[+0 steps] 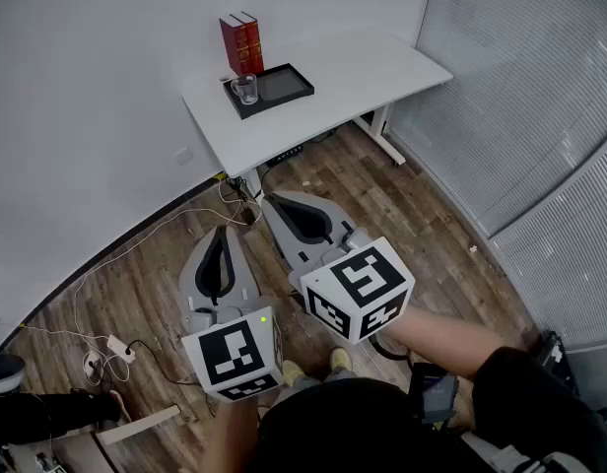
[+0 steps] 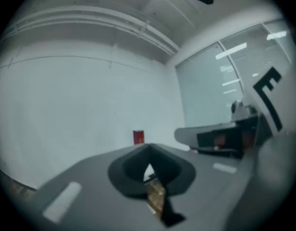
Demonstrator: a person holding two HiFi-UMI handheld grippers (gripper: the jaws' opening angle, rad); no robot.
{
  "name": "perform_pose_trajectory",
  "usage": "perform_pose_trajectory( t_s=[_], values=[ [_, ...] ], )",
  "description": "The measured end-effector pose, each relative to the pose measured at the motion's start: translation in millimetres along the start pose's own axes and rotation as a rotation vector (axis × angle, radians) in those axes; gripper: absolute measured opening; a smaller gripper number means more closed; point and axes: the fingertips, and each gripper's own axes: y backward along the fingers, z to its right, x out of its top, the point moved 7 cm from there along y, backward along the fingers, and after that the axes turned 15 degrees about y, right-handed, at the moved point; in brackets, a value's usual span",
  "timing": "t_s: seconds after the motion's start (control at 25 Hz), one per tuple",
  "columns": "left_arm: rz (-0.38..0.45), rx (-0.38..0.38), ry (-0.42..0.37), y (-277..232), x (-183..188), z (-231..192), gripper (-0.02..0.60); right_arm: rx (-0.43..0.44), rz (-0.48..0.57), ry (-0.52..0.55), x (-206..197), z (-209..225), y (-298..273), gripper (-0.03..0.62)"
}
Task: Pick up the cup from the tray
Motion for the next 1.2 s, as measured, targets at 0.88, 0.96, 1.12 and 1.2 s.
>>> perform_pose_trajectory(
  t_s=[0.88,0.96,1.12,1.2],
  values=[
    [-0.003,-0.026,0.000,-1.1,-3.9,-21.7,0.002,-0.064,-0.037,0.024,-2.3,-25.1,-12.7,0.014],
    [-0.002,-0.030,0.001,0.6,-3.6,-24.7,0.002,-0.065,-0.040,0.027,-1.9,-29.4,-14.6,0.014],
    [-0.002,-0.038,0.007,3.5,-3.3,-33.2,0.002,-0.070,-0.039,0.034,-0.2,-37.7,-20.1,0.014],
    [-0.002,-0.040,0.012,3.9,-3.1,-40.2,0.002,-0.073,-0.041,0.038,0.2,-42.6,-25.1,0.014]
  ],
)
